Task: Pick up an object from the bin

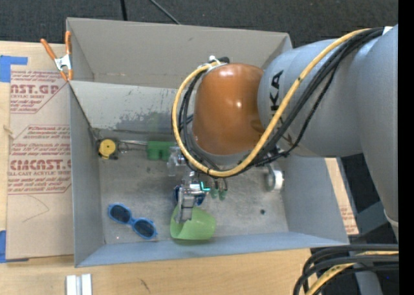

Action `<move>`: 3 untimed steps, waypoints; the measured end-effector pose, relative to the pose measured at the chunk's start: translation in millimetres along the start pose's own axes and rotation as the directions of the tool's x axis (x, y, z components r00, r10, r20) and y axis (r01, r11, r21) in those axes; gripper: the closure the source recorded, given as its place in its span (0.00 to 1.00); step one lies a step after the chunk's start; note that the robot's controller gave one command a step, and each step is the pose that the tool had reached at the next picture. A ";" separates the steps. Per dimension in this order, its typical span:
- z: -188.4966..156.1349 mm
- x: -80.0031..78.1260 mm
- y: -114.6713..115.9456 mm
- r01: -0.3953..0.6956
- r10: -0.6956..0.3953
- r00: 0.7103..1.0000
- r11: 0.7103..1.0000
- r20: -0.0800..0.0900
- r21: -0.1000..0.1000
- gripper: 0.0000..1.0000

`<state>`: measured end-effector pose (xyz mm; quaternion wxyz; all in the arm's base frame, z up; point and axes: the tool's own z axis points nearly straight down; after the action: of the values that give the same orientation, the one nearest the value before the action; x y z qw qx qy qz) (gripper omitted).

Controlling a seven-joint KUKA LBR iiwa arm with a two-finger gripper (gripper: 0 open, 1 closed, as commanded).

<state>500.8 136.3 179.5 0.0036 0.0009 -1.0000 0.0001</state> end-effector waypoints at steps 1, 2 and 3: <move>62.3 -0.1 -67.9 0.173 -0.173 0.985 0.985 0.004 0.002 0.00; 106.8 14.3 -62.5 0.453 -0.453 0.892 0.892 0.013 0.004 0.00; 107.1 15.2 -62.5 0.451 -0.451 0.892 0.892 0.010 0.002 1.00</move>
Offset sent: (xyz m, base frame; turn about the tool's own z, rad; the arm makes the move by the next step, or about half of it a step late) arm 0.0005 -0.0663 -0.0607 -0.1762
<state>485.0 73.8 72.5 -0.0017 0.2329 -0.9725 -0.0008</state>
